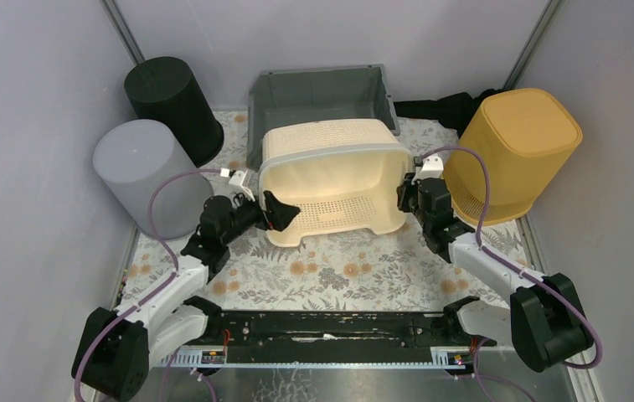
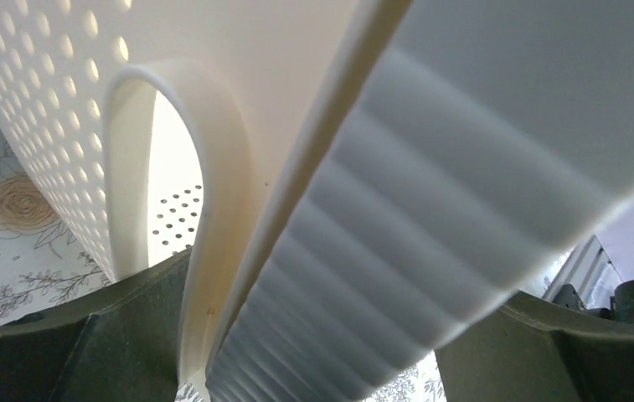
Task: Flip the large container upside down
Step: Turn the container upside down at the center of the board.
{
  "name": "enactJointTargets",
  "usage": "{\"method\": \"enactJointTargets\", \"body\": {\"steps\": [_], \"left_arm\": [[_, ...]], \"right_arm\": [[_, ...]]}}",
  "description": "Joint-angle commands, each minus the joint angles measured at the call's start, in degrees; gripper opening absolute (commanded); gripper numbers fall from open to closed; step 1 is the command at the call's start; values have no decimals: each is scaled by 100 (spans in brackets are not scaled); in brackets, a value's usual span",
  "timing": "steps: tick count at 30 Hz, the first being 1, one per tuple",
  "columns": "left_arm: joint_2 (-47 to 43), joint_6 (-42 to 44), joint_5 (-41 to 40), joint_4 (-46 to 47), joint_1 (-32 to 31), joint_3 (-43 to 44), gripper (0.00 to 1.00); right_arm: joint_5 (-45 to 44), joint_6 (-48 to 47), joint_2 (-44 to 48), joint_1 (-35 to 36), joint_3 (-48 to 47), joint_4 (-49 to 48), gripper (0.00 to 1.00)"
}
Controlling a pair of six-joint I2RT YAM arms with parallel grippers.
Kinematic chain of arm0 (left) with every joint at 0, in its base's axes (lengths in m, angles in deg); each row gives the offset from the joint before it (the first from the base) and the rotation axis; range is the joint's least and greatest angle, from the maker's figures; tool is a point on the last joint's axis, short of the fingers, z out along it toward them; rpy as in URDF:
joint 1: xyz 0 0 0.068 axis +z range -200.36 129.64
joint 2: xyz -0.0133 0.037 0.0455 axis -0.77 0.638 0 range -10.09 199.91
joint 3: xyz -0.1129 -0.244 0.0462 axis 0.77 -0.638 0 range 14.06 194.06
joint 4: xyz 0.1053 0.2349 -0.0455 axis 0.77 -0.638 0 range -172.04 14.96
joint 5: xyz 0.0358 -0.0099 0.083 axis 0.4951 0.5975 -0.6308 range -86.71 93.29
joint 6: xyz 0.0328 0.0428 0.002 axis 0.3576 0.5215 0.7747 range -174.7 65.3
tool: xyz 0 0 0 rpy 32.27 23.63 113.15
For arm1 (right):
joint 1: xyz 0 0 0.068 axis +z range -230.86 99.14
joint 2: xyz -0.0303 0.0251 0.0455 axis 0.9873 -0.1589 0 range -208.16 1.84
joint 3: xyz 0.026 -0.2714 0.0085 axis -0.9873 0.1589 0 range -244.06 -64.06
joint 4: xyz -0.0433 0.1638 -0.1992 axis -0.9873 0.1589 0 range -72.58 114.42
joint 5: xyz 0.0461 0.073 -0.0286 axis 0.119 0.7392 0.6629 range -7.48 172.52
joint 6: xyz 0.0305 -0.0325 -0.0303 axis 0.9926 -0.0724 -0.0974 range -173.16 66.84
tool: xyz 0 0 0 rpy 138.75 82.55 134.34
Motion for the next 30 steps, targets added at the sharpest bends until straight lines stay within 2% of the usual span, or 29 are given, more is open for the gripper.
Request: {"method": "enactJointTargets", "body": {"steps": [1, 11, 19, 25, 30], "left_arm": [[286, -147, 634, 155, 3, 378, 100], [783, 247, 1293, 74, 2, 954, 100], [734, 917, 305, -982, 6, 1429, 100], [500, 743, -179, -1136, 12, 1402, 100], [260, 193, 854, -274, 176, 1084, 100]], "right_arm": [[634, 448, 217, -288, -5, -507, 0], [1705, 462, 533, -1019, -64, -115, 0], [2062, 388, 485, -1235, -232, 93, 0], [2089, 448, 391, -1355, -383, 252, 0], [2123, 415, 294, -1393, -424, 273, 0]]}}
